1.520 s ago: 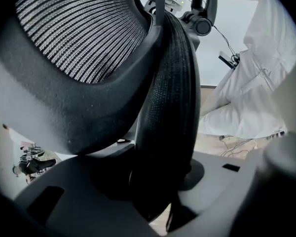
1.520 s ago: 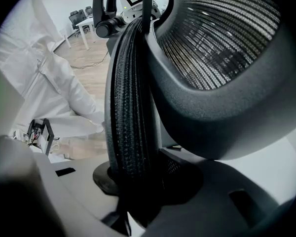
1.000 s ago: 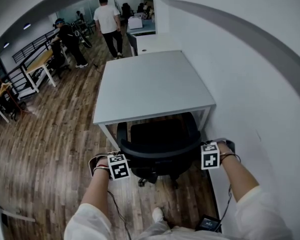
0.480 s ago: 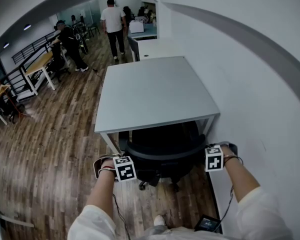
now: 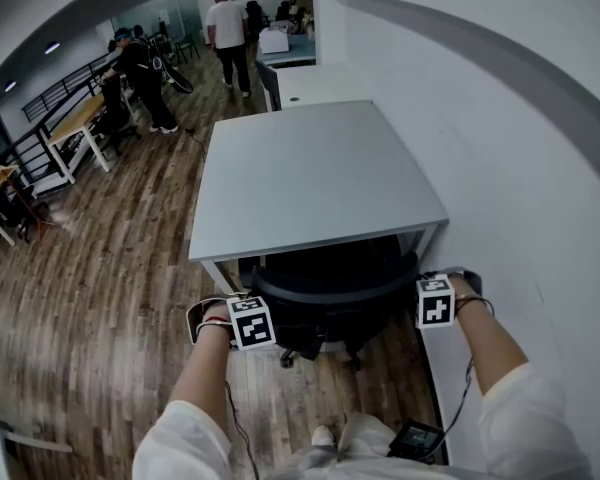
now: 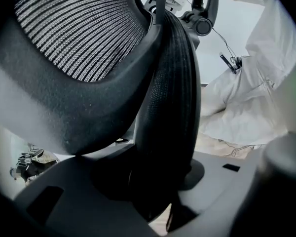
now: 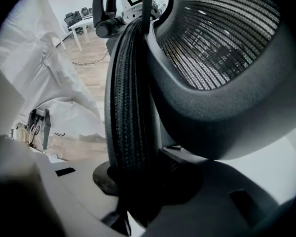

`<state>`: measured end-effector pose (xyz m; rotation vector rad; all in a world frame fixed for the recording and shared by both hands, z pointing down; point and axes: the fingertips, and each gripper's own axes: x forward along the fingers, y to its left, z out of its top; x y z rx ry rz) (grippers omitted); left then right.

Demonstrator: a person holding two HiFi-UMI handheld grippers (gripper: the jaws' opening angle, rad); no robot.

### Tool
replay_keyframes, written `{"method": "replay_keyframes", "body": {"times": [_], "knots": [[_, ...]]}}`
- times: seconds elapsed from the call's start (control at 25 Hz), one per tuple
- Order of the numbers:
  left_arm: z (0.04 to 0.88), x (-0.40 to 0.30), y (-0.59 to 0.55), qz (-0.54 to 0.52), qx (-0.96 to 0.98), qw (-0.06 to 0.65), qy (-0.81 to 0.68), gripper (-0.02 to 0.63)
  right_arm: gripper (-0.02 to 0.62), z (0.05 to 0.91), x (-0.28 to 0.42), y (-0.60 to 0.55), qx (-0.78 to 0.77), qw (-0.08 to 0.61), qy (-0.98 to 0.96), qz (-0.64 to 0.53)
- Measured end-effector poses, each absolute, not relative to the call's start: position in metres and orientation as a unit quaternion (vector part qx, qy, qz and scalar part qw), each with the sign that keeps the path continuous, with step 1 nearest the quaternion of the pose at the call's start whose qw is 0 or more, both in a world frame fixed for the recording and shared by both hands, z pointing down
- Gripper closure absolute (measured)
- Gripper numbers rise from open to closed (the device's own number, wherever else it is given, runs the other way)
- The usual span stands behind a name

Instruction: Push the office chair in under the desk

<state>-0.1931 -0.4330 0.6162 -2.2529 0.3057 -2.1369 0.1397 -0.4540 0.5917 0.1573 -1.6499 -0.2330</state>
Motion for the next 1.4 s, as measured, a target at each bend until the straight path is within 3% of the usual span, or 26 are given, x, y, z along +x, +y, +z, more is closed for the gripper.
{"method": "replay_keyframes", "body": {"times": [0.88, 1.4], "knots": [[0.611, -0.204, -0.542, -0.687, -0.718, 0.0, 0.111, 0.454, 0.449, 0.59, 0.128, -0.575, 0.055, 0.658, -0.742, -0.119], [0.609, -0.205, -0.548, -0.687, -0.717, -0.006, 0.116, 0.454, 0.451, 0.588, 0.126, -0.585, 0.049, 0.658, -0.741, -0.124]]}}
